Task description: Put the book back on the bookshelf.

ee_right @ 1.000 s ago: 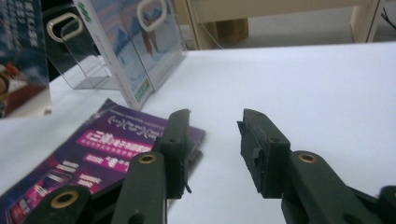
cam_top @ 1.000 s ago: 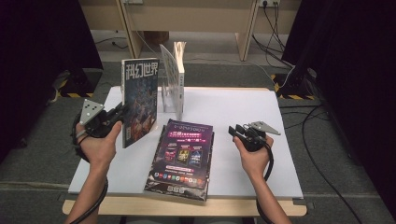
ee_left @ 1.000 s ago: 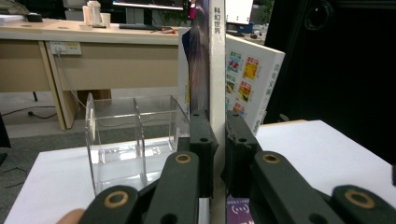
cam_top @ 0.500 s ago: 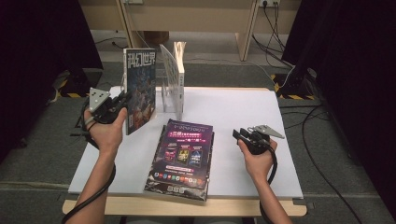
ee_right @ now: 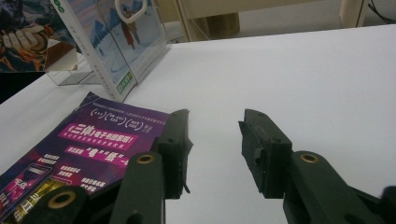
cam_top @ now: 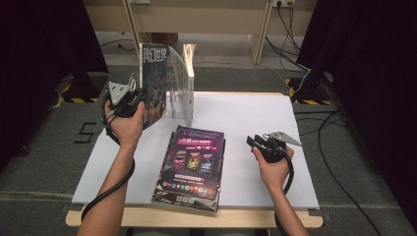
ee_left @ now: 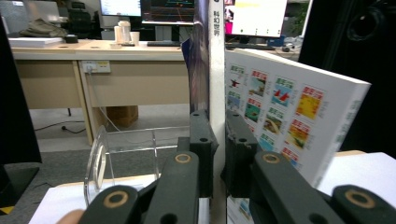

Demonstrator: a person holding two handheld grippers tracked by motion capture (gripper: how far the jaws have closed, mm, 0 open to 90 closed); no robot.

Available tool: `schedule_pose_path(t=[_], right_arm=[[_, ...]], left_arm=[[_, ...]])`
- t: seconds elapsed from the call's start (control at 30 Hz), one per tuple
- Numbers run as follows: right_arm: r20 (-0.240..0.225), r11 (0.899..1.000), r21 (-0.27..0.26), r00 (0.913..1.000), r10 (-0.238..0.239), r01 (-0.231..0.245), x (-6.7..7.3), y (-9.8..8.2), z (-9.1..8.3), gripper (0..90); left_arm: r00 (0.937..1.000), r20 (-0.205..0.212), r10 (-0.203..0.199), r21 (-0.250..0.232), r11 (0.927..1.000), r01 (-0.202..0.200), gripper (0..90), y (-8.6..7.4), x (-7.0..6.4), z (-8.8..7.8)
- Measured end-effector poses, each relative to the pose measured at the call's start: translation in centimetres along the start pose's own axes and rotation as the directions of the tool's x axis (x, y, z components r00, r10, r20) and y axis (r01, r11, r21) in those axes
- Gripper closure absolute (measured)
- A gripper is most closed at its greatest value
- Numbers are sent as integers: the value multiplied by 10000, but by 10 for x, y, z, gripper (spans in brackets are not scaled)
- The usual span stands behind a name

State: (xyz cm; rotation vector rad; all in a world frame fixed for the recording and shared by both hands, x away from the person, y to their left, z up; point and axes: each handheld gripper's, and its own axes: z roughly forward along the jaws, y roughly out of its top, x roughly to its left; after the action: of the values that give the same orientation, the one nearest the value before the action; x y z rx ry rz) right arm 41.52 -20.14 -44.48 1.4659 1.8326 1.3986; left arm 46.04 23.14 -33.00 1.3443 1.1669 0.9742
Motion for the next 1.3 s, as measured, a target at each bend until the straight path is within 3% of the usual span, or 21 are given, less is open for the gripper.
schedule_pose_path(t=[0.3, 0.97, 1.3], right_arm=[[173, 9999, -126, 9999, 1, 1, -3, 1, -3, 618], [61, 10000, -84, 10000, 38, -38, -3, 2, -4, 616], [10, 9999, -66, 9999, 108, -108, -3, 1, -3, 614]], left_arm=[[9999, -153, 60, -86, 9999, -62, 833, 0, -1, 16], [9975, -685, 186, -265, 9994, -205, 832, -10, -3, 40], [9951, -921, 356, -225, 9990, -378, 831, -18, -1, 66]])
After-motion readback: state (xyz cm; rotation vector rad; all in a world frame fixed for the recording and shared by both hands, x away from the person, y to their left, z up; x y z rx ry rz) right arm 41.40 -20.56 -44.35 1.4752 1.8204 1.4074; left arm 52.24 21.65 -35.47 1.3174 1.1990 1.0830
